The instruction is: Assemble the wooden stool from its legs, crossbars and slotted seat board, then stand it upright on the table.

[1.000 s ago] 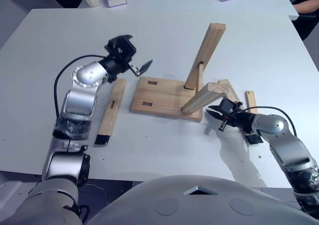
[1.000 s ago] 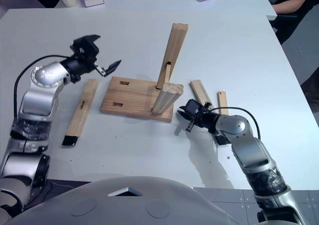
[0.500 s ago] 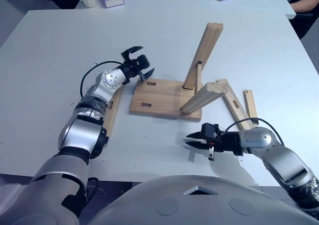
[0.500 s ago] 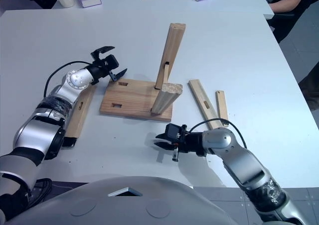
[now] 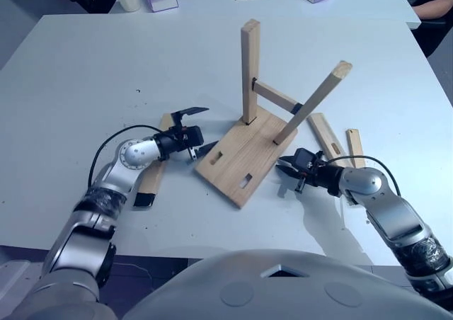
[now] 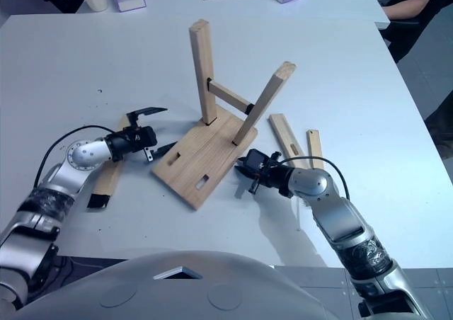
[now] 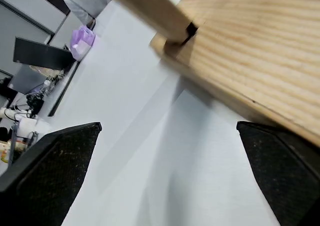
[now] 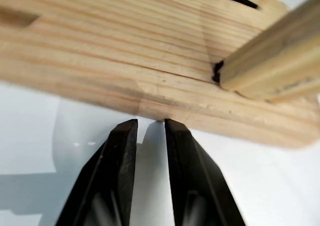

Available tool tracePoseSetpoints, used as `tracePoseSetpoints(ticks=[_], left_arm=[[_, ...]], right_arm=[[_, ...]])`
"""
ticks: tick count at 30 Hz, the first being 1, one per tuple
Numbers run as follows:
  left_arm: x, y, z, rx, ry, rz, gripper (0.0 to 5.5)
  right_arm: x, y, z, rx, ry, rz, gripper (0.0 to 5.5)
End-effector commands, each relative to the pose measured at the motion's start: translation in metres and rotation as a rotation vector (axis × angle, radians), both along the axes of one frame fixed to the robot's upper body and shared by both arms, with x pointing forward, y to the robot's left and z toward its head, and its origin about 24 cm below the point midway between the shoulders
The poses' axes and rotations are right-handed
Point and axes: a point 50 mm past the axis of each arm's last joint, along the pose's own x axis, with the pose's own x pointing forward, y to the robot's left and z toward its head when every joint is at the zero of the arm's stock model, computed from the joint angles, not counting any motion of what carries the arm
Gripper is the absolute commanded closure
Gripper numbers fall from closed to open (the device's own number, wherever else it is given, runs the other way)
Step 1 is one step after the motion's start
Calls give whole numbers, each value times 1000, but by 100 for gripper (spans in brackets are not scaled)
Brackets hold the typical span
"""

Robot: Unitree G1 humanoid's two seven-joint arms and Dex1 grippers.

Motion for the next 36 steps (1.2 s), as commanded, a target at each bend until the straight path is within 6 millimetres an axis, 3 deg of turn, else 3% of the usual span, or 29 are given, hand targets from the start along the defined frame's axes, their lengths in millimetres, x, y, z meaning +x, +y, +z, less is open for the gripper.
tracePoseSetpoints(ticks=[1, 6, 13, 19, 24, 29, 32, 36], left_arm=[[-24, -21, -3, -26, 80, -25, 46], [-31, -21, 5, -23, 86, 10, 46], [-28, -8, 16, 1, 61, 79, 46], [-47, -10, 13, -3, 104, 77, 46], [-53, -5, 6, 4, 127, 121, 46], [-43, 9, 6, 69, 73, 148, 46], [-42, 10, 11, 74, 59, 131, 46], [-56, 12, 14, 64, 90, 115, 48]], right_arm=[[8, -6, -7, -67, 11, -3, 451], [11, -8, -11, -91, 14, 18, 451], [-4, -4, -10, -80, 38, 95, 451], [-1, 3, -6, -59, 9, 88, 451], [1, -3, -8, -86, -2, 67, 451], [-2, -7, -7, -99, 4, 58, 451], [4, -23, -1, -158, -42, -23, 451], [8, -40, 15, -178, -79, -84, 393]])
